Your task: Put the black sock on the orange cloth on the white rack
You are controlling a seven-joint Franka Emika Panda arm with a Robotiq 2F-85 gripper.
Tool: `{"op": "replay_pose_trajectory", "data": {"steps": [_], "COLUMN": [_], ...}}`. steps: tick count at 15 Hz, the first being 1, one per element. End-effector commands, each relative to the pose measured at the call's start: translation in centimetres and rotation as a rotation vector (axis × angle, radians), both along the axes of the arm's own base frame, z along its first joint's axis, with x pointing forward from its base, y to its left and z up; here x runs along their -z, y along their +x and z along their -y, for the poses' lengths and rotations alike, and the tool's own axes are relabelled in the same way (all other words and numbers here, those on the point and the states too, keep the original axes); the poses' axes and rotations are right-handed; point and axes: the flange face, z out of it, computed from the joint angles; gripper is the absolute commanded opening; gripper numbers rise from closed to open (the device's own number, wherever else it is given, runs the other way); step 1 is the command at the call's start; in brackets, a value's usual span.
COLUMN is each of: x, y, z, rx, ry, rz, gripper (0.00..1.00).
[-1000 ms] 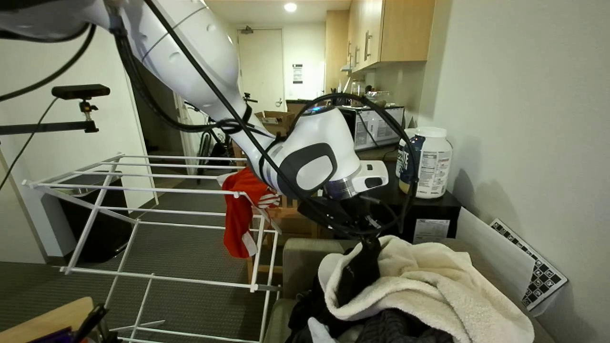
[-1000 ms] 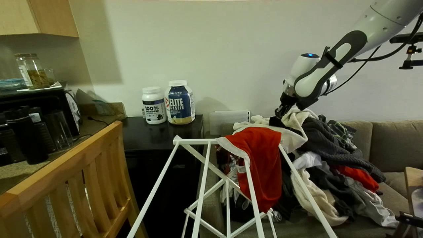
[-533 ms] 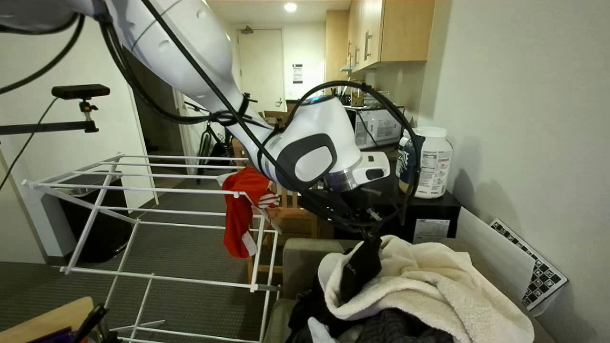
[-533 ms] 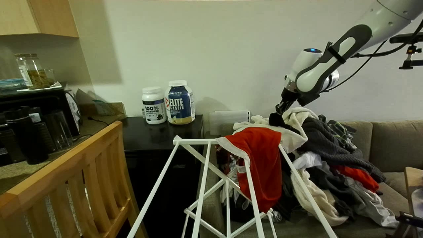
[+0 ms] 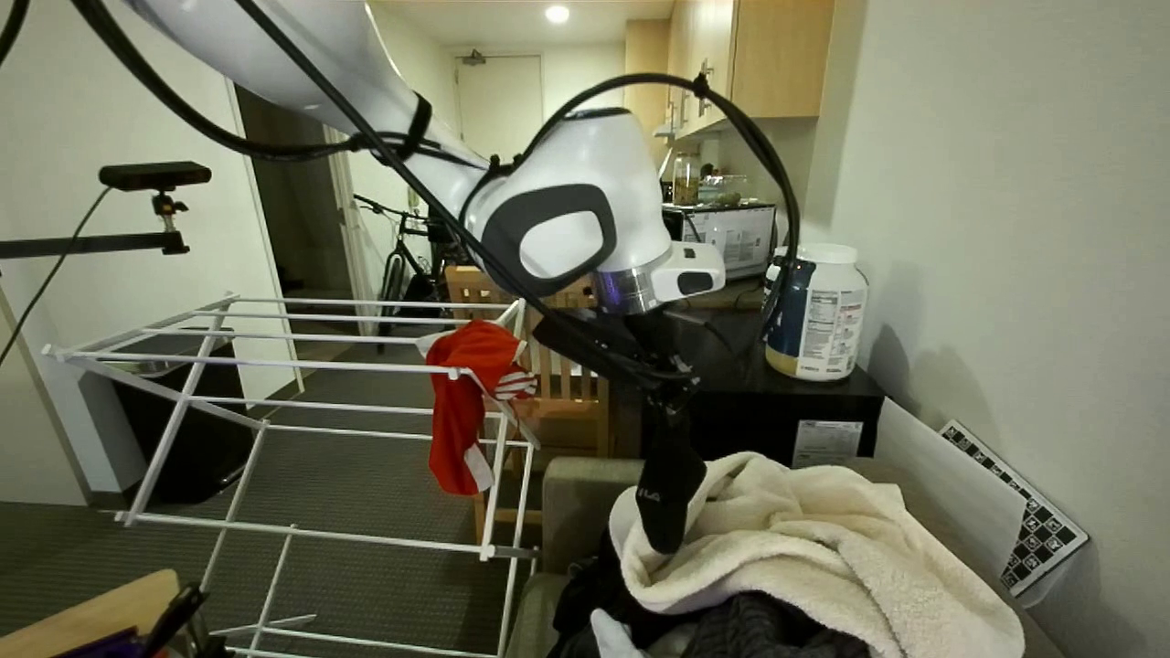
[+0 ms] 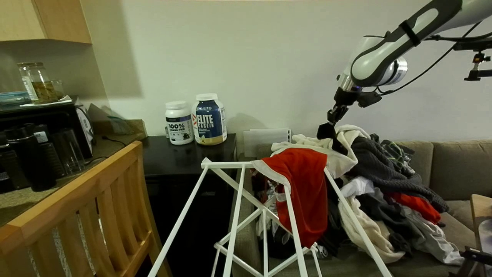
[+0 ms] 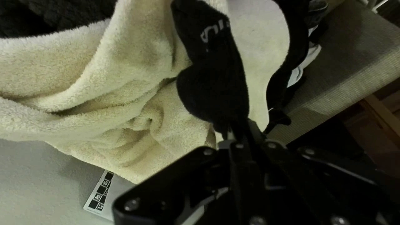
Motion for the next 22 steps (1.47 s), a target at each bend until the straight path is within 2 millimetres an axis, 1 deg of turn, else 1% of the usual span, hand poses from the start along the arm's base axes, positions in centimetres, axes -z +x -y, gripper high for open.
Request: {"op": "replay_pose_trajectory", "data": {"steps": [1,8,11,17,22], "x": [-1.8,-4.2,-4.7,-5.5,-6.2], "y": [-2.5,-4.9,-6.3,-8.9,-10.7], "z": [-1.0,-3.5,-4.7,-6.2,-7.6], "rx": [-0.063,-0.165,-0.218,-0.319,-0.443], "ry": [0.052,0.100,0.108,0.128,0.167], "rz": [-0.035,-0.107,-0.138,-0.194,-0.250], "gripper": [0.01,0.01,0.01,0.01,0.01]}}
